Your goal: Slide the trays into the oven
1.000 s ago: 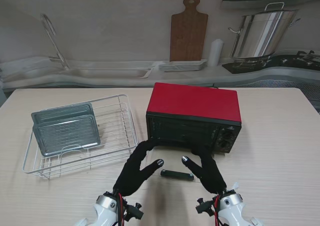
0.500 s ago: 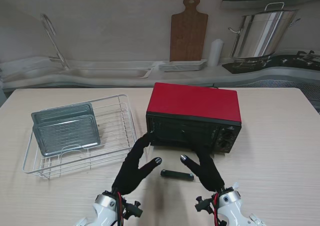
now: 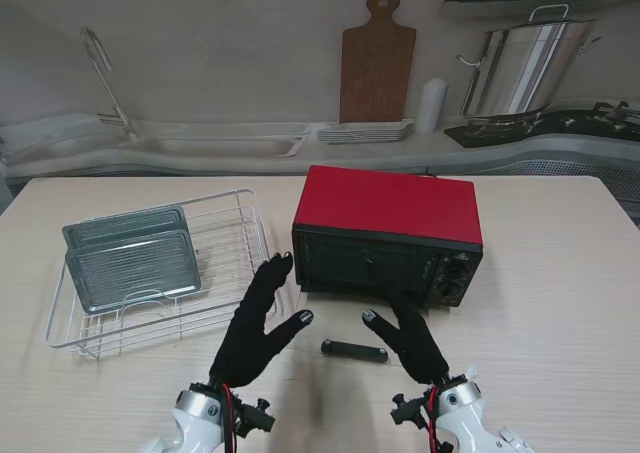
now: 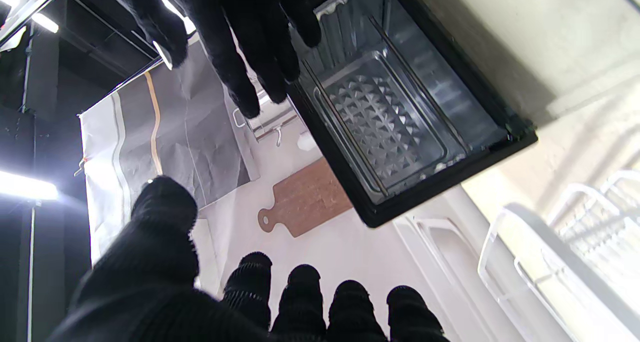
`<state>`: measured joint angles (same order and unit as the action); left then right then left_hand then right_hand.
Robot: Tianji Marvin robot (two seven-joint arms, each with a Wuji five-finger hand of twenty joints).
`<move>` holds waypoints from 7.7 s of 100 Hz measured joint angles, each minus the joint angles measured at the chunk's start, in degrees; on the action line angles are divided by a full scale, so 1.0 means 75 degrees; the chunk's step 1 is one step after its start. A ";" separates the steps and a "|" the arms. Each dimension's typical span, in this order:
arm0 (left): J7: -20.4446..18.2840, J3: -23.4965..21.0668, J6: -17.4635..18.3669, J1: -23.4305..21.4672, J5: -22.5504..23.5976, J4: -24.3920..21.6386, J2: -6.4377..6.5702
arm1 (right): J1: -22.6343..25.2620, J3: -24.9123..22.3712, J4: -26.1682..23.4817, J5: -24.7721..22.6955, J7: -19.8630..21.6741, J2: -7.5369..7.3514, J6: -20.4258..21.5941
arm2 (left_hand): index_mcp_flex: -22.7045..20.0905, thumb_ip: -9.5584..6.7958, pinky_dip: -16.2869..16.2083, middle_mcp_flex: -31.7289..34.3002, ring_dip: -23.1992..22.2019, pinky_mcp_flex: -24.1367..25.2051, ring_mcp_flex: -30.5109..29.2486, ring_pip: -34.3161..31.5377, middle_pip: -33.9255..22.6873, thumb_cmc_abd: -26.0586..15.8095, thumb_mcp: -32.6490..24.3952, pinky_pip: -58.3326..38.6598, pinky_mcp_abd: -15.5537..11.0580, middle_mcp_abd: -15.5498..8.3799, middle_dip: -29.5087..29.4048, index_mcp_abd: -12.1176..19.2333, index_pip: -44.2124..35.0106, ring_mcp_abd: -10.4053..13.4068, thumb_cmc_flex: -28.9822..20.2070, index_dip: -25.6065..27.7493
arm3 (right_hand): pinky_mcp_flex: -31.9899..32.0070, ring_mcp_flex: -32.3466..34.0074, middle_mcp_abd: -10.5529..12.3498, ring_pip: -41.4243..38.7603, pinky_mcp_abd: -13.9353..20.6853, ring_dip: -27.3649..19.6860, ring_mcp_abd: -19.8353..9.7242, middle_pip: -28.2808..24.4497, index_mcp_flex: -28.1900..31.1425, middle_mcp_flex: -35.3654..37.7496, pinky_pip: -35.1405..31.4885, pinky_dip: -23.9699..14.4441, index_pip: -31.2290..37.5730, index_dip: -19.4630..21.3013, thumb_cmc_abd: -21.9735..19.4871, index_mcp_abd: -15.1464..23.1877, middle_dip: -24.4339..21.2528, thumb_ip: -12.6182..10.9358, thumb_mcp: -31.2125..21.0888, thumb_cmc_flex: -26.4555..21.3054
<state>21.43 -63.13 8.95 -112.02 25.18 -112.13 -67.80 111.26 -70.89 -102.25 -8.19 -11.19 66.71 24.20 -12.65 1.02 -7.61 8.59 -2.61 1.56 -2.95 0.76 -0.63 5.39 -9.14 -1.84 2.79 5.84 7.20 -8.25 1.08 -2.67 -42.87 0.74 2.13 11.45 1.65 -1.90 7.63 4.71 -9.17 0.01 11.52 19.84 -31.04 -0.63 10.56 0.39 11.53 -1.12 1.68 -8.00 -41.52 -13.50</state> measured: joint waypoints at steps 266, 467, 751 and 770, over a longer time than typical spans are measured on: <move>-0.4168 -0.4526 -0.3121 0.2333 0.2596 0.2371 0.0902 | 0.0279 -0.0273 -0.0524 0.0712 0.0413 -0.0042 -0.0564 | -0.0266 0.0000 -0.3304 0.1673 -0.3535 0.0022 -0.1182 -0.2709 -0.2736 0.1237 -0.2736 -0.4319 0.1065 0.0163 0.2604 0.0617 -0.5591 -0.1185 0.0181 0.4098 | -0.0011 0.0000 0.0000 0.0000 0.0001 -0.0001 0.0000 0.0074 0.0013 0.0086 -0.0172 -0.0054 0.0180 0.0000 0.0000 -0.0003 -0.0012 0.0102 0.0000 0.0000; -0.4755 -0.5151 -0.3917 0.1257 0.1719 0.0106 0.0847 | 0.0133 -0.0283 -0.0316 0.0886 0.0355 -0.0019 -0.0420 | -0.2566 0.0412 -0.4451 0.4956 -0.7320 -0.1173 -0.3511 -0.5654 -0.4135 0.2521 -0.3382 -0.8630 0.2209 -0.0123 0.7369 0.1868 -0.7597 -0.2429 -0.3388 0.8091 | -0.0005 0.0000 0.0000 0.0000 0.0001 -0.0001 0.0000 0.0075 0.0013 0.0085 -0.0294 -0.0144 0.0436 0.0000 0.0000 -0.0003 -0.0012 0.0103 -0.0041 0.0000; -0.5172 -0.1614 -0.3830 0.1036 0.2412 -0.2835 0.0999 | -0.0371 0.1002 0.0365 -0.0385 -0.1058 0.0212 0.0547 | -0.2704 0.0412 -0.4911 0.5262 -0.7433 -0.1663 -0.4061 -0.6233 -0.4434 0.3169 -0.4619 -0.9208 0.2638 -0.0060 0.7545 0.1853 -0.7528 -0.2747 -0.2702 0.8334 | -0.4040 0.3972 -0.0336 -0.3106 -0.1351 0.1604 0.1424 -0.4390 0.3932 0.3416 -0.4140 -0.2211 0.3869 0.2301 0.3541 0.0622 0.2102 0.2053 -0.3254 -0.3741; -0.5182 -0.1543 -0.3863 0.1072 0.2412 -0.2817 0.1000 | -0.0405 0.1114 0.0366 0.0055 -0.0955 0.0221 0.0650 | -0.2704 0.0412 -0.4911 0.5262 -0.7433 -0.1663 -0.4062 -0.6233 -0.4458 0.3181 -0.4619 -0.9208 0.2638 -0.0080 0.7546 0.1853 -0.7528 -0.2747 -0.2699 0.8334 | -0.4964 0.5040 -0.0595 -0.3363 -0.1709 0.1606 0.1772 -0.3950 0.4690 0.4766 -0.4627 -0.2193 0.4278 0.1732 0.3412 0.0535 0.2102 0.2494 -0.3362 -0.4077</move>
<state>-17.44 -74.70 -20.03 -103.98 43.27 -133.26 -60.30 108.23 -62.53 -99.50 -7.78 -18.35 68.37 29.08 -32.93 4.11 -44.45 48.05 -58.36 -10.91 -33.41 -45.99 -34.07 29.25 -43.78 -70.90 22.58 5.24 63.80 5.65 -55.38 -23.27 -63.12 63.24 -35.09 49.25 -2.82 -27.12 -5.19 16.75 4.12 -29.62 46.70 55.58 -65.75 -17.08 42.64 13.38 37.12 2.89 17.44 10.71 -66.73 -44.08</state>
